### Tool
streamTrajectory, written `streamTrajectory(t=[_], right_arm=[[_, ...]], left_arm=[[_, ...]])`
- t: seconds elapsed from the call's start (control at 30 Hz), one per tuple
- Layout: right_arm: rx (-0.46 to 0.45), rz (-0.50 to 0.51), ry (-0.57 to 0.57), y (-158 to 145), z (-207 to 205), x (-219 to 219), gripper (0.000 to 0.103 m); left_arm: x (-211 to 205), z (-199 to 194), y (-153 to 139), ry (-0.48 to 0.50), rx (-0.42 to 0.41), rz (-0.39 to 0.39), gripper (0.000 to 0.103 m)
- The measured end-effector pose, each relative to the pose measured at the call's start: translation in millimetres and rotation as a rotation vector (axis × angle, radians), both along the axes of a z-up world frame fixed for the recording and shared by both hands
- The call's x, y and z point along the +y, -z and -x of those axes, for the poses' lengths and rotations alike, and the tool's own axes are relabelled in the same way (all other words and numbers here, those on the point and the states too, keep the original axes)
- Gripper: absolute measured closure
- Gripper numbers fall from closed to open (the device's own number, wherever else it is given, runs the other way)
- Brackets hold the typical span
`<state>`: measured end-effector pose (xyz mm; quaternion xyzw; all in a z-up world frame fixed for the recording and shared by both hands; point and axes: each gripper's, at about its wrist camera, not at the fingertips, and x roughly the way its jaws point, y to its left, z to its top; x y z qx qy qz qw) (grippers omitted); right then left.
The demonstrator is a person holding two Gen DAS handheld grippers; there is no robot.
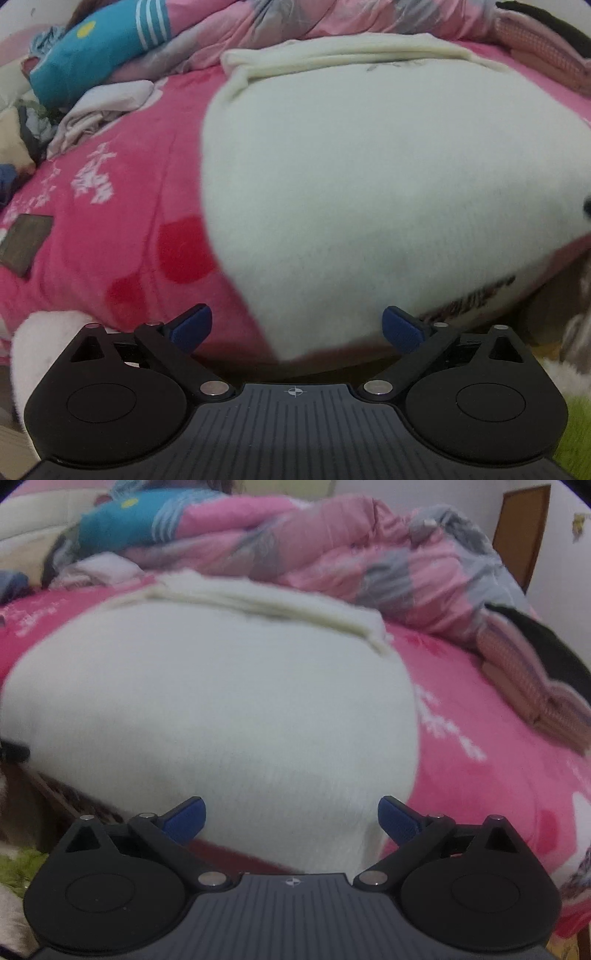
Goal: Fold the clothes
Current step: 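Move the left gripper to the sweater hem and close on it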
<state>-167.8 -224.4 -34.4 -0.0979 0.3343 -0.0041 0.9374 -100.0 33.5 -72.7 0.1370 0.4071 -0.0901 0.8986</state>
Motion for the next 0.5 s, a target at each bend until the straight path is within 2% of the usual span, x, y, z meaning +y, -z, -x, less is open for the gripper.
streamTrajectory(t=[0.07,0.13,0.2,0.23,0.3,0.43,0.5], right_arm=[[-0.053,-0.021,-0.027,-10.0,-1.9,4.8,0.002],[-0.095,-0.037,-0.054,-15.8,-10.6,13.4,0.003],[-0.113,-0.048,-0.079,-16.0,-21.9,21.9,0.009],[-0.107,-0.053,-0.088,-12.9,-27.1,25.0,0.011],[-0.082,-0.06,-0.098,-5.3,-35.6,29.0,0.024],[-0.027,-0.066,-0.056,5.9,-23.8,15.5,0.028],[-0.009,-0.068,-0.026,4.4,-12.1,5.9,0.042]], left_arm=[[2.6,2.9,-8.9,-0.005,-0.031,0.011,0.003],[3.5,0.9,-17.5,-0.015,-0.049,0.06,0.003],[2.8,-5.5,-23.8,-0.041,-0.05,0.101,0.005],[2.1,-9.6,-26.6,-0.054,-0.05,0.118,0.008],[1.2,-13.6,-30.7,-0.074,-0.06,0.145,0.015],[3.3,-16.6,-31.3,-0.104,-0.063,0.181,0.032],[5.2,-17.1,-30.1,-0.107,-0.058,0.195,0.039]])
